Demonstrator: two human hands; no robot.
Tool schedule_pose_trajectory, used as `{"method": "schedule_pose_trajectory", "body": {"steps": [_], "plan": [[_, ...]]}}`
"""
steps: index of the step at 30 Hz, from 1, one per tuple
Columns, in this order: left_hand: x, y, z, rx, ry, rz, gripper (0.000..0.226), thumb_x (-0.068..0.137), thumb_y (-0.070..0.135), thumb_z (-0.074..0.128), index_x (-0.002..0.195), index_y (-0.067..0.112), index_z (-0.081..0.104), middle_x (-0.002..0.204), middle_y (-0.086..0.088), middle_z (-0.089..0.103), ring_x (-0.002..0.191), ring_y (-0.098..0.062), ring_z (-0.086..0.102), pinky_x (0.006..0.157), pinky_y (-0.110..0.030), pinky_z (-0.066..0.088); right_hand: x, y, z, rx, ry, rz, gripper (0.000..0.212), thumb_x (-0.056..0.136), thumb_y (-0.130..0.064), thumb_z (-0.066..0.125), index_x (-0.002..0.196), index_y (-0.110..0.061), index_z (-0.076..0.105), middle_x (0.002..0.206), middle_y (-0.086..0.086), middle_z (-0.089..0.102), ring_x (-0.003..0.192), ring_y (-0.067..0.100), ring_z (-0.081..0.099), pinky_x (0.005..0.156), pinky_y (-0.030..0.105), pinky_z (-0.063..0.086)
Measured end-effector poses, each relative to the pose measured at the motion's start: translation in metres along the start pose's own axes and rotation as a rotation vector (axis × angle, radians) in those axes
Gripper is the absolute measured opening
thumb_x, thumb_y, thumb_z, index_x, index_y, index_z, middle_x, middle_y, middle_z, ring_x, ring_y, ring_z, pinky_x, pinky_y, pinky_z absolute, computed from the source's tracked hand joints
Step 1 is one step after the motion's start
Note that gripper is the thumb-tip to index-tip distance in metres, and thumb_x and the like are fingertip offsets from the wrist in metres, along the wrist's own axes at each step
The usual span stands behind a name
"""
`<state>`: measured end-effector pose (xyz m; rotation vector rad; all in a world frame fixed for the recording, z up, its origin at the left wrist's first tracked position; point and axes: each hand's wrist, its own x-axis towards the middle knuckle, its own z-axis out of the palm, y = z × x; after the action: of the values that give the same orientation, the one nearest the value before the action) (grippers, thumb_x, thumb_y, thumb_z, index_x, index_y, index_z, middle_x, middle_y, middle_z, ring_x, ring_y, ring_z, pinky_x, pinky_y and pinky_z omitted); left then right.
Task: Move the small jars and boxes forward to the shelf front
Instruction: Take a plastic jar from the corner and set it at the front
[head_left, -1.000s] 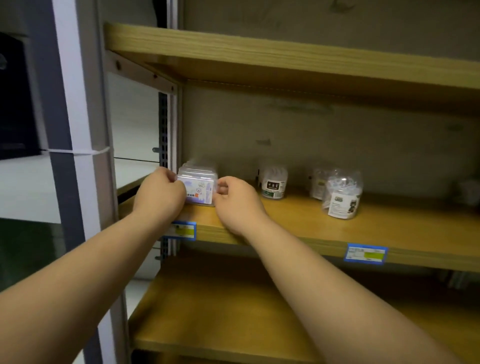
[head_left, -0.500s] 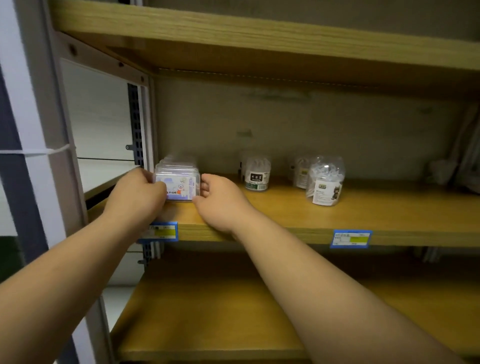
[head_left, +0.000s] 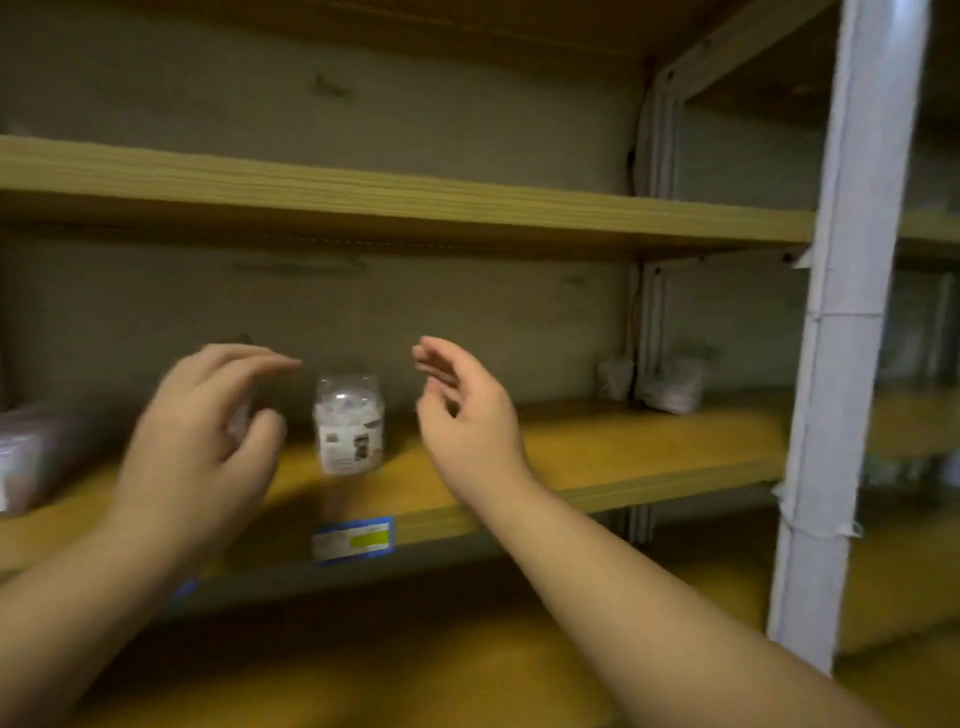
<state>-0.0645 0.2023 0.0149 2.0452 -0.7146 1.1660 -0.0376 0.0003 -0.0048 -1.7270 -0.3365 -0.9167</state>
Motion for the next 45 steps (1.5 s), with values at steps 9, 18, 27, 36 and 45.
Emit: {"method": "schedule_pose_trajectory", "body": {"steps": [9,18,27,36,45], "plan": [[0.055,0.165,0.264,-0.259,-0.57,-0.358,0.039,0.096,0.025,0.054,0.135,0.024,0.059,0.122,0.004,0.066,0.11,-0.012,0.061,0.095,-0.023,0.046,0.057,0.102,-0.221,-0.467,-0.156,0.437,0.045,0.095,-0.019,0.049,0.14,-0.018,0.054,0.135,0.002,0.062,0.12,0.021,0.059,0.1,0.031,0.047],[0.051,0.172,0.307,-0.535,-0.431,-0.853,0.021,0.101,0.016,0.048,0.11,0.019,0.067,0.101,-0.008,0.073,0.097,-0.025,0.07,0.094,-0.046,0.057,0.06,0.111,-0.23,-0.214,-0.149,0.53,0.048,0.098,-0.017,0.047,0.146,-0.023,0.047,0.144,-0.001,0.053,0.13,0.02,0.052,0.106,0.035,0.045],[0.048,0.183,0.306,-0.337,-0.454,-0.784,0.019,0.096,0.024,0.052,0.1,0.026,0.07,0.099,-0.003,0.073,0.095,-0.025,0.069,0.091,-0.043,0.057,0.062,0.106,-0.251,-0.297,0.055,0.588,0.061,0.093,-0.016,0.06,0.148,-0.024,0.037,0.153,0.004,0.029,0.138,0.029,0.037,0.107,0.04,0.041],[0.067,0.168,0.318,-0.36,-0.579,-0.84,0.021,0.096,0.03,0.056,0.109,0.021,0.069,0.102,-0.005,0.072,0.097,-0.022,0.068,0.09,-0.037,0.055,0.117,0.144,-0.269,-0.594,0.194,0.897,0.08,0.08,-0.017,0.069,0.146,-0.024,0.025,0.141,0.015,0.021,0.123,0.033,0.034,0.106,0.04,0.038],[0.113,0.096,0.326,-0.309,-0.71,-0.45,0.042,0.094,0.025,0.064,0.135,0.023,0.056,0.117,-0.005,0.064,0.1,-0.021,0.064,0.094,-0.035,0.053,0.157,0.148,-0.25,-1.13,-0.137,0.47,0.065,0.093,-0.045,0.059,0.148,-0.018,0.039,0.148,0.013,0.044,0.131,0.032,0.048,0.103,0.04,0.046]]}}
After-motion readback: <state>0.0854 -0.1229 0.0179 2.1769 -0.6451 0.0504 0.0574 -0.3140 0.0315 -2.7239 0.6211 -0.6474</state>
